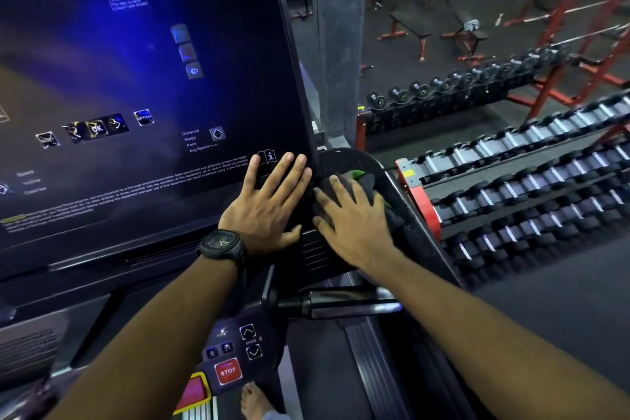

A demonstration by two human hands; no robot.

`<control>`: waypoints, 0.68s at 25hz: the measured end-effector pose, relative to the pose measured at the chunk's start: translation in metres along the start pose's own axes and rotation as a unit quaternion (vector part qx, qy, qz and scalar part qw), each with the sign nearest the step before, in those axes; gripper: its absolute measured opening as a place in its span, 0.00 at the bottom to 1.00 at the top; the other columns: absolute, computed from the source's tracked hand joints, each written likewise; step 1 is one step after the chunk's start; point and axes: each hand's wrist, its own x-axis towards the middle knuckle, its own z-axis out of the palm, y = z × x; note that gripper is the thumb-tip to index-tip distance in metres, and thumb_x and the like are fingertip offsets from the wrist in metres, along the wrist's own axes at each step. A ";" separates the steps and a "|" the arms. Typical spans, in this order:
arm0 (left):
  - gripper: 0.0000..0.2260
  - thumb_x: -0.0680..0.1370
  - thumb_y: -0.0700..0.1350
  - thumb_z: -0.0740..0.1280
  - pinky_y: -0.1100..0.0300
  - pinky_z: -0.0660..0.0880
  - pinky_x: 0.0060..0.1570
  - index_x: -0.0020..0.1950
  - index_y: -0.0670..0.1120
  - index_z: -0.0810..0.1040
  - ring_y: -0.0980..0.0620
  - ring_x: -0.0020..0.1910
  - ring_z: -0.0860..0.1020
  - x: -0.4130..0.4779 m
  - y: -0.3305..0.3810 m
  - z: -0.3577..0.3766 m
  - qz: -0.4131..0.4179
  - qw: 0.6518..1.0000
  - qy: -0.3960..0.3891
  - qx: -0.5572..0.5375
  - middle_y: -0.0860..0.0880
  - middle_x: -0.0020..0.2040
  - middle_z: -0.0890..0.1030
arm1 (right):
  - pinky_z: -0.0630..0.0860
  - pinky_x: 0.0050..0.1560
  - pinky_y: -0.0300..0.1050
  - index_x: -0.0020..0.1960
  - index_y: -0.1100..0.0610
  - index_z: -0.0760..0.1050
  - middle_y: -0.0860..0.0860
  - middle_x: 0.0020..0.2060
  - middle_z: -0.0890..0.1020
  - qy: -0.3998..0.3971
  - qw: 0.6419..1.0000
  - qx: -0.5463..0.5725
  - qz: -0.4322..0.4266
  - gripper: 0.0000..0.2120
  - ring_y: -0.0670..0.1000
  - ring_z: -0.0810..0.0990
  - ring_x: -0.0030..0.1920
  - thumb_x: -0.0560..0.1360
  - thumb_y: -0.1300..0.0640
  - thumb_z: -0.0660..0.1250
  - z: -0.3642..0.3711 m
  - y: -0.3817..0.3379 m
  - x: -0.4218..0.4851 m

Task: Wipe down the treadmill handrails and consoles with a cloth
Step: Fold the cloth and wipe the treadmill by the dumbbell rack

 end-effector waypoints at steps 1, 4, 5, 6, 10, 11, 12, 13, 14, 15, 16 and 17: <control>0.45 0.73 0.66 0.60 0.32 0.43 0.74 0.81 0.42 0.49 0.43 0.80 0.46 0.000 0.000 0.000 0.000 1.000 0.000 -0.001 0.42 0.81 0.46 | 0.63 0.68 0.66 0.78 0.40 0.58 0.49 0.79 0.59 -0.007 1.000 0.009 0.006 0.26 0.58 0.60 0.77 0.81 0.39 0.54 -0.004 0.016 0.009; 0.45 0.73 0.66 0.60 0.32 0.42 0.74 0.81 0.42 0.49 0.42 0.80 0.46 0.000 -0.001 0.000 0.002 1.000 0.001 0.000 0.42 0.81 0.47 | 0.61 0.69 0.69 0.79 0.41 0.56 0.51 0.80 0.56 -0.046 0.973 0.050 0.219 0.27 0.60 0.57 0.78 0.81 0.43 0.56 -0.017 0.025 0.028; 0.45 0.73 0.66 0.60 0.32 0.42 0.74 0.81 0.42 0.49 0.42 0.80 0.46 0.000 0.000 0.000 0.000 1.000 0.001 -0.001 0.42 0.81 0.47 | 0.60 0.69 0.70 0.79 0.42 0.56 0.51 0.80 0.56 -0.035 0.980 0.020 0.196 0.28 0.61 0.56 0.78 0.80 0.43 0.57 -0.013 0.012 0.025; 0.45 0.73 0.66 0.60 0.32 0.42 0.74 0.81 0.42 0.49 0.42 0.80 0.46 -0.001 0.000 -0.001 -0.001 1.000 0.001 -0.002 0.42 0.81 0.47 | 0.59 0.69 0.70 0.79 0.42 0.57 0.51 0.80 0.56 -0.018 0.992 -0.006 0.123 0.29 0.61 0.56 0.78 0.80 0.44 0.58 -0.009 -0.003 0.014; 0.44 0.74 0.66 0.59 0.32 0.42 0.74 0.81 0.42 0.48 0.42 0.80 0.45 0.000 0.000 -0.001 0.000 1.000 0.002 0.000 0.42 0.81 0.46 | 0.63 0.69 0.67 0.77 0.41 0.62 0.48 0.79 0.61 -0.012 0.996 0.029 0.089 0.28 0.56 0.61 0.77 0.77 0.46 0.61 -0.015 0.025 0.033; 0.44 0.74 0.66 0.58 0.32 0.43 0.74 0.81 0.42 0.48 0.42 0.80 0.45 0.000 -0.001 -0.001 0.000 1.000 0.001 0.002 0.42 0.81 0.46 | 0.62 0.69 0.67 0.77 0.41 0.61 0.49 0.79 0.60 -0.030 0.985 0.046 0.164 0.28 0.57 0.60 0.77 0.78 0.45 0.60 -0.018 0.025 0.040; 0.44 0.74 0.66 0.58 0.32 0.43 0.74 0.81 0.42 0.48 0.42 0.80 0.45 0.000 -0.001 -0.001 0.001 1.000 0.002 0.002 0.42 0.81 0.46 | 0.61 0.69 0.68 0.78 0.41 0.59 0.49 0.80 0.58 -0.035 0.982 0.029 0.181 0.28 0.58 0.58 0.78 0.79 0.43 0.59 -0.015 0.020 0.042; 0.44 0.74 0.66 0.58 0.32 0.43 0.74 0.81 0.42 0.48 0.42 0.80 0.45 -0.001 -0.001 -0.001 0.000 1.000 0.003 0.001 0.42 0.81 0.46 | 0.60 0.69 0.68 0.78 0.41 0.58 0.50 0.80 0.57 -0.023 0.991 -0.010 0.131 0.28 0.59 0.56 0.78 0.79 0.42 0.58 -0.009 0.009 0.038; 0.44 0.74 0.66 0.59 0.32 0.44 0.74 0.81 0.42 0.49 0.42 0.80 0.46 -0.001 0.000 -0.001 0.000 1.000 0.003 0.001 0.42 0.81 0.46 | 0.61 0.69 0.67 0.78 0.41 0.58 0.49 0.80 0.57 -0.015 0.998 -0.025 0.058 0.28 0.58 0.56 0.79 0.79 0.41 0.57 -0.006 0.002 0.031; 0.44 0.74 0.65 0.59 0.32 0.44 0.74 0.81 0.42 0.49 0.42 0.80 0.46 -0.001 0.000 -0.001 0.000 1.000 0.004 0.003 0.42 0.81 0.47 | 0.62 0.69 0.65 0.78 0.41 0.58 0.49 0.80 0.58 -0.012 1.000 -0.021 -0.001 0.28 0.56 0.57 0.78 0.79 0.40 0.57 -0.005 0.006 0.029; 0.44 0.74 0.65 0.59 0.32 0.44 0.74 0.81 0.42 0.49 0.42 0.80 0.46 -0.001 -0.001 0.000 0.001 1.000 0.006 0.004 0.42 0.81 0.47 | 0.64 0.69 0.64 0.78 0.40 0.59 0.48 0.79 0.60 -0.016 1.000 -0.002 -0.007 0.27 0.55 0.58 0.78 0.79 0.39 0.57 -0.006 0.018 0.037; 0.44 0.74 0.65 0.59 0.32 0.44 0.74 0.81 0.42 0.49 0.42 0.80 0.47 0.000 -0.002 0.000 0.001 1.000 0.007 0.003 0.42 0.81 0.48 | 0.65 0.69 0.63 0.77 0.39 0.60 0.47 0.79 0.60 -0.020 0.998 0.027 0.054 0.26 0.54 0.59 0.78 0.80 0.39 0.57 -0.010 0.031 0.049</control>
